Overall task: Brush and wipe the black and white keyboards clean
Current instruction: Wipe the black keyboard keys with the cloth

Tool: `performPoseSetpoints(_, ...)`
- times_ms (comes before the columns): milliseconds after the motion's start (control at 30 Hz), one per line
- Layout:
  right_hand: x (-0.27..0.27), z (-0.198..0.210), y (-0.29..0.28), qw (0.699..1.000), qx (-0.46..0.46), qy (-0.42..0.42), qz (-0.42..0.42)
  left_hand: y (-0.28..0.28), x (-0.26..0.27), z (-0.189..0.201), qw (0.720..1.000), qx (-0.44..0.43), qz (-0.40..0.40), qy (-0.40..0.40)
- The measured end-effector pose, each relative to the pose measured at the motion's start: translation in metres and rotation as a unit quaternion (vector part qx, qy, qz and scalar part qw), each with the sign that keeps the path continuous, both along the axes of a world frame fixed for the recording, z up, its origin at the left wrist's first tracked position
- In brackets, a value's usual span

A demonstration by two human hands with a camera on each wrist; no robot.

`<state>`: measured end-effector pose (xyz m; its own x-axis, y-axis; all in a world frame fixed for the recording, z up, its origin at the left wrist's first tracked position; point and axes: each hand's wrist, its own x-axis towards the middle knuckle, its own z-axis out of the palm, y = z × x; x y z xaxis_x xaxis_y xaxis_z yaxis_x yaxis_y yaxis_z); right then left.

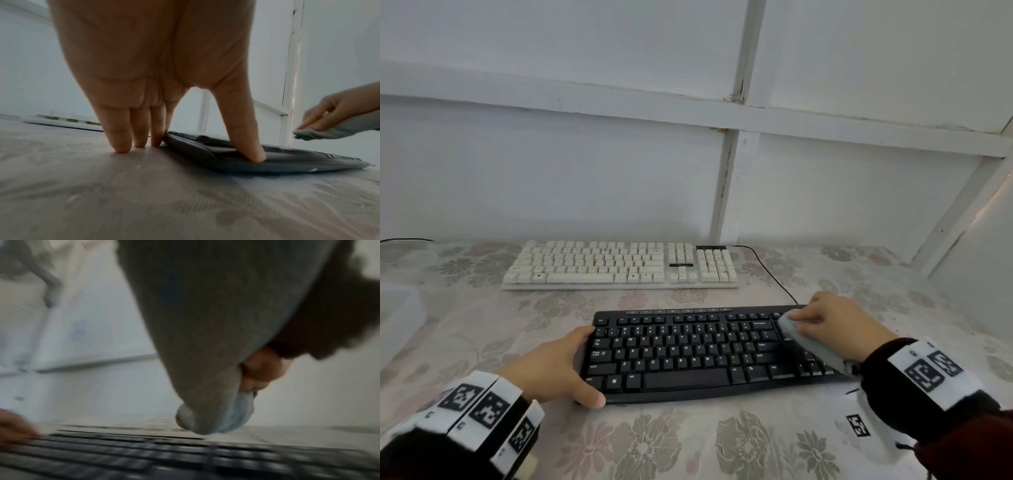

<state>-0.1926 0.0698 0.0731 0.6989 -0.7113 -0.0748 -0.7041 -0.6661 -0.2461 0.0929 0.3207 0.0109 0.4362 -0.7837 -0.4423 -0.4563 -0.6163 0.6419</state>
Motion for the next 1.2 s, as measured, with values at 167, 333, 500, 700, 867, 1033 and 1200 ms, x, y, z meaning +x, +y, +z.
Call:
performPoseSetpoints(167, 0.081, -0.005, 0.088, 0.978, 0.050, -0.056, 0.197, 0.000, -0.001, 0.002, 1.000, 0.006, 0.002, -0.009)
performPoseSetpoints(333, 0.153, -0.029, 0.146, 0.965, 0.075, -0.027, 0.249, -0.001, -0.003, 0.005, 0.999, 0.020, -0.008, -0.043)
performPoseSetpoints(500, 0.181, -0.040, 0.159, 0.959, 0.043, 0.044, 0.276, -0.002, -0.007, 0.009, 0.997, 0.038, -0.018, -0.063)
performPoseSetpoints(700, 0.148, -0.027, 0.144, 0.961, 0.017, 0.048, 0.271, 0.000, -0.006, 0.009, 0.999, 0.019, -0.008, -0.034)
performPoseSetpoints(867, 0.123, -0.026, 0.115, 0.965, 0.009, 0.077, 0.250, 0.000, -0.006, 0.009, 1.000, 0.014, -0.011, -0.024)
performPoseSetpoints(1033, 0.128, -0.021, 0.114, 0.972, 0.006, 0.084, 0.218, 0.001, -0.006, 0.009, 1.000, 0.015, -0.006, -0.027)
performPoseSetpoints(1200, 0.156, -0.011, 0.147, 0.962, 0.052, 0.011, 0.269, 0.000, -0.005, 0.008, 0.998, 0.027, -0.012, -0.047)
